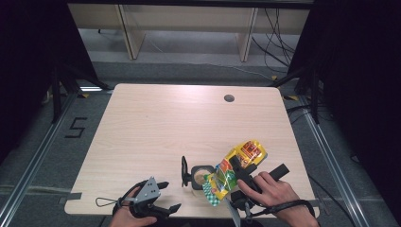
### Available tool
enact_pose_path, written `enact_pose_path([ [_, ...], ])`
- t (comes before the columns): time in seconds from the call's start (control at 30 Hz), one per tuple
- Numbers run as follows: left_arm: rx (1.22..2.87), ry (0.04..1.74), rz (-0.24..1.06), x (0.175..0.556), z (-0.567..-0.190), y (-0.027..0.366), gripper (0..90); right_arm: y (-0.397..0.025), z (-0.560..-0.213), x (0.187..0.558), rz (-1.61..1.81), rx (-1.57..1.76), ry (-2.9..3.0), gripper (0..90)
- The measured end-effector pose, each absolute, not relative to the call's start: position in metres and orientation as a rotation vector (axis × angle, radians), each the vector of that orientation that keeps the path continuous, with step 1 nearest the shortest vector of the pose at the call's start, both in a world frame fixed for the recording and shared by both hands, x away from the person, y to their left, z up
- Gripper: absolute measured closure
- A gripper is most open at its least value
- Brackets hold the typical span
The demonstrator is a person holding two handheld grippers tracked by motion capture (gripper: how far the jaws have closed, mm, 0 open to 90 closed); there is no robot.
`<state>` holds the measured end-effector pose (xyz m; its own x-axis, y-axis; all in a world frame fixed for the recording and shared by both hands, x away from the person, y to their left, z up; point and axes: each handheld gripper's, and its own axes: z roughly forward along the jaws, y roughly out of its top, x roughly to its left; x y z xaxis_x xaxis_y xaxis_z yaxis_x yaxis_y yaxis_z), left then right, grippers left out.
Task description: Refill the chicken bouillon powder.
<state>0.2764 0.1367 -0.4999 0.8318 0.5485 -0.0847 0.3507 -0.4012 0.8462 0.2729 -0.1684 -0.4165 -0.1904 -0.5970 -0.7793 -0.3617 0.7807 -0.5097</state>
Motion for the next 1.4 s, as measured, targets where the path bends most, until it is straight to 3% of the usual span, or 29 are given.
enact_pose_path([
  [1.4,2.015,0.667,0.256,0.2761,-0.4998,0.1365,16.8,-0.1676,-0.4128,0.2709,-0.257,-0.764,1.787,48.2],
])
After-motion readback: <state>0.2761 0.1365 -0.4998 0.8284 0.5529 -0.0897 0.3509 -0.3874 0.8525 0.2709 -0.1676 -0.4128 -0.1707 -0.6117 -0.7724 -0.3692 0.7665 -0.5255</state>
